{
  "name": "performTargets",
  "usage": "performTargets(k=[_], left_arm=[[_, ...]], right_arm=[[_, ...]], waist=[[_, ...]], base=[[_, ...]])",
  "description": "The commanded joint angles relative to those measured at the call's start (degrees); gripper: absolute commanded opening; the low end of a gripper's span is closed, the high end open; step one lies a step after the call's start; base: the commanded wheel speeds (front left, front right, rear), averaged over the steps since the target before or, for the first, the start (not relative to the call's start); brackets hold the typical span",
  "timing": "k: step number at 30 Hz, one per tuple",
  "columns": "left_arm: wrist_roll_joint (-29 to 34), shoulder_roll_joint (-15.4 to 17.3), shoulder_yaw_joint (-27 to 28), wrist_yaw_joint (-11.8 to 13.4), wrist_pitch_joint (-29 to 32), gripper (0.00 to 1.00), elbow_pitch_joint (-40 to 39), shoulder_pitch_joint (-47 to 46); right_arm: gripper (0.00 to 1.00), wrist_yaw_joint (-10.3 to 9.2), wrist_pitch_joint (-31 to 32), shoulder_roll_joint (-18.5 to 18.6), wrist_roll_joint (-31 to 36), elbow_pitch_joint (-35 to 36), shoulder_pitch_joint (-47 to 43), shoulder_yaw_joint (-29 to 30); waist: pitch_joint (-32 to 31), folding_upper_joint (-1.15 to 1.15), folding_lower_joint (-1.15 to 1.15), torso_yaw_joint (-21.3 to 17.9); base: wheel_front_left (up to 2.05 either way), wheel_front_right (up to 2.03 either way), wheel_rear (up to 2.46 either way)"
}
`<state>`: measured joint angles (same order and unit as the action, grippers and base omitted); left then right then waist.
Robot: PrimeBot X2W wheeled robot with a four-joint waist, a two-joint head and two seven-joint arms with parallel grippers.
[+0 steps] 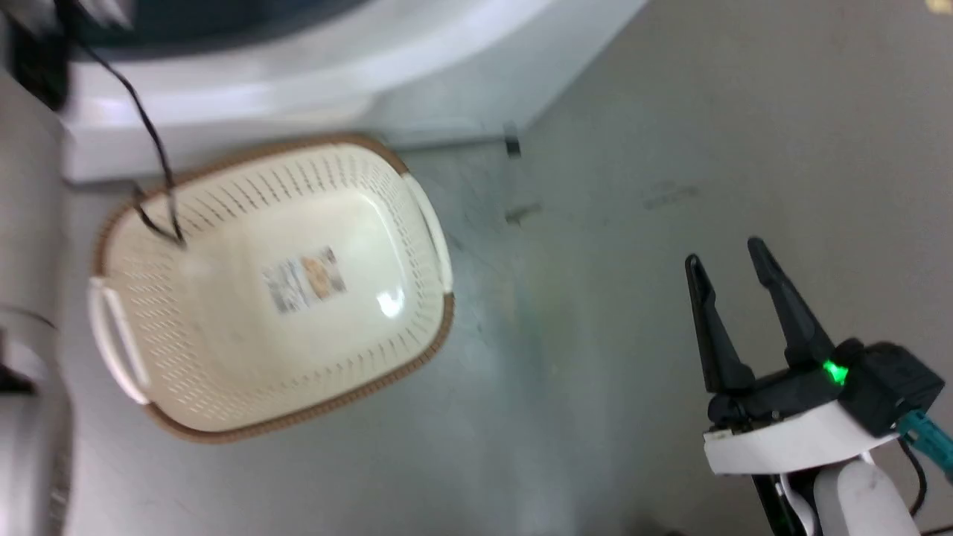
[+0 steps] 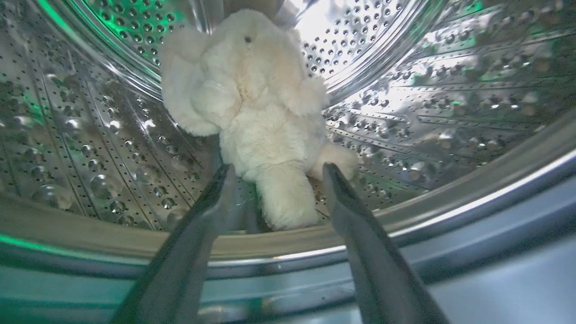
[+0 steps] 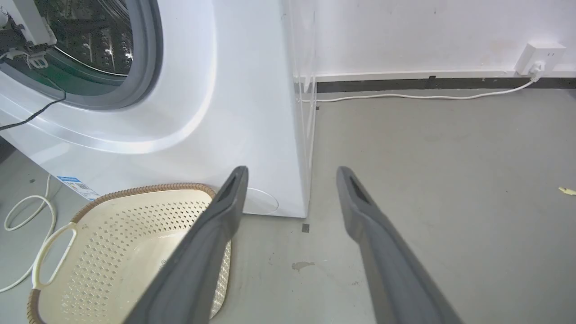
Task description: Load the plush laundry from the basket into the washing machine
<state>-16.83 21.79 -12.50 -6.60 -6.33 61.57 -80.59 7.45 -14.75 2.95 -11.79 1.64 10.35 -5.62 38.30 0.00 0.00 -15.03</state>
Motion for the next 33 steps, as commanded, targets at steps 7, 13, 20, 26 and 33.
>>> performTargets(k=[7, 13, 20, 26, 33], left_arm=[[-2.4, -2.5, -2.8, -0.8, -7.3, 1.00, 0.5, 13.3], [-8.9, -4.0, -7.5, -0.9, -8.4, 1.00, -8.1, 28.4], [-13.2, -3.2, -3.2, 1.5, -8.6, 1.00, -28.1, 50.0], [-11.3, -4.3, 2.4, 6.0, -8.7, 1.00, -41.9, 65.0], [-7.2, -8.1, 6.9, 6.6, -8.7, 1.00, -51.9, 78.7]], right_arm=[[1.00, 0.03, -0.2, -0.1, 2.6, -1.6, -4.2, 1.3], [1.00, 0.03, -0.2, -0.1, 4.6, -2.9, -8.1, 2.0], [1.00, 0.03, -0.2, -0.1, 4.5, -2.8, -11.8, 2.9], [1.00, 0.03, -0.2, -0.1, 4.8, -2.8, -13.0, 2.3], [1.00, 0.03, -0.2, -0.1, 5.0, -3.1, -15.3, 1.4]], waist=[[-16.3, 0.00, 0.00, 7.0], [-24.9, 0.00, 0.00, 11.1], [-30.3, 0.00, 0.00, 15.5], [-32.6, 0.00, 0.00, 17.0], [-36.5, 0.00, 0.00, 18.2]], base=[[0.00, 0.00, 0.00], [0.00, 0.00, 0.00], [0.00, 0.00, 0.00], [0.00, 0.00, 0.00], [0.00, 0.00, 0.00]])
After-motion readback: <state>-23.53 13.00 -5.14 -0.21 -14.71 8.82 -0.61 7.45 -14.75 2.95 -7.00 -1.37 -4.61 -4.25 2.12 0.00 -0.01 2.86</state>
